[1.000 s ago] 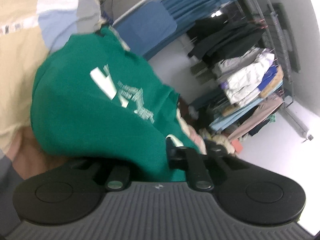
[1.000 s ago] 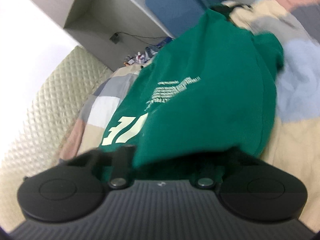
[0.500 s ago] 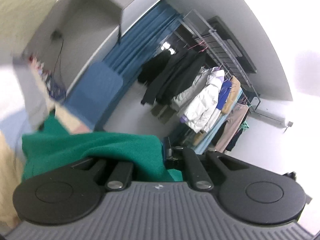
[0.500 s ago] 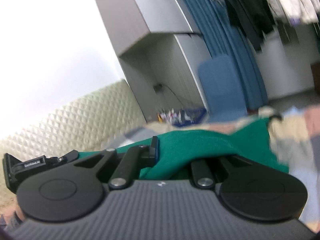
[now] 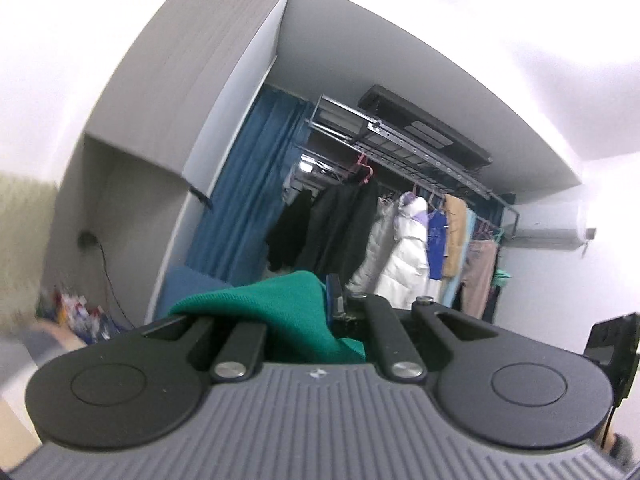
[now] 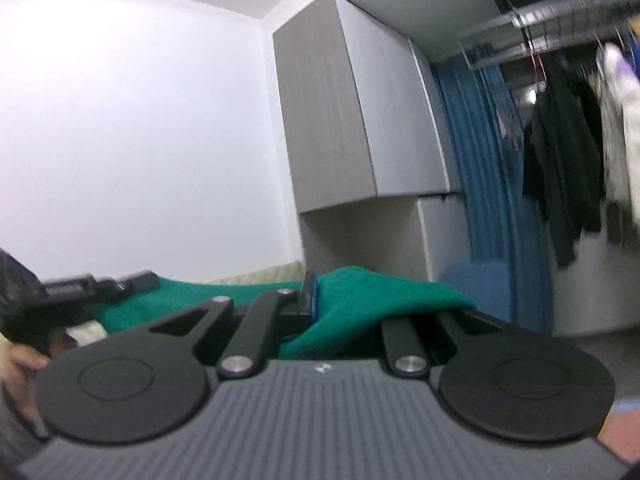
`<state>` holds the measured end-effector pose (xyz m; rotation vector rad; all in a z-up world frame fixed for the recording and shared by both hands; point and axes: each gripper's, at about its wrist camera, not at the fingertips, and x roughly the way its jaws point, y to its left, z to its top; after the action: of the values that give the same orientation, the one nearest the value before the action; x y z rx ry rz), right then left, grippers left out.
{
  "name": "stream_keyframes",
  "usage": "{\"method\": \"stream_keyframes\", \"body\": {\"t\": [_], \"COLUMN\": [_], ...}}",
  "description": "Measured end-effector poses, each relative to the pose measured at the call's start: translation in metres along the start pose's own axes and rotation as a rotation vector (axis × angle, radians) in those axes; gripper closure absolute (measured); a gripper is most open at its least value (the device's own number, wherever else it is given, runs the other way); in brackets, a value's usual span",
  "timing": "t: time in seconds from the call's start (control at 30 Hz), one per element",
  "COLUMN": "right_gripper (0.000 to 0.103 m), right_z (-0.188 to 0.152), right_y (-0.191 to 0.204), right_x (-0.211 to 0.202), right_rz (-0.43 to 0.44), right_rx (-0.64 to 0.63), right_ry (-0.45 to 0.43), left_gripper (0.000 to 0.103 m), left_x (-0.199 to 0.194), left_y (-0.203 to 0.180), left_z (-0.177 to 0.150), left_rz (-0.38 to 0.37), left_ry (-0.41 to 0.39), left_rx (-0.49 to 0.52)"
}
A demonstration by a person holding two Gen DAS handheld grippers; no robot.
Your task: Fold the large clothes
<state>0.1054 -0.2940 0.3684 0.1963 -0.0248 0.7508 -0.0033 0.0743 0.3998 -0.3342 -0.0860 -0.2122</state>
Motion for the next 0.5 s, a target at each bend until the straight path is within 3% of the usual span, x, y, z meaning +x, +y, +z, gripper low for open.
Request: {"method": "stream_keyframes", "body": {"t": [0.13,0.23,0.37,0.5], "right_gripper": [0.089,0.089,0.089,0.089], "right_z": [0.014,-0.004,-0.058,-0.135], "right_y": [-0.016,-0.033,-0.065,-0.108], "right_x": [0.051,0.09,0.141,0.203], "right_rz": [-0.042,-0.074,-0.089,-0.118], "right_rx": [-0.022,-0.038,0.002,0.048], "right_ry": [0.042,0.1,0.153,0.214], "left_gripper": [0.095,0.095,0.095,0.095], "left_x": [0.04,0.082,0.145,0.209], "left_y": [0.012,0.047,0.118,0.193], "left_z": [0.015,-0.006,-0.07,-0.148], "left_rz": [0.064,0.111,0.153,0.201], "left_ry": [0.032,0.085,0.155,0.229], "left_rx": [0.035,0.032,-0.004,-0.033]}}
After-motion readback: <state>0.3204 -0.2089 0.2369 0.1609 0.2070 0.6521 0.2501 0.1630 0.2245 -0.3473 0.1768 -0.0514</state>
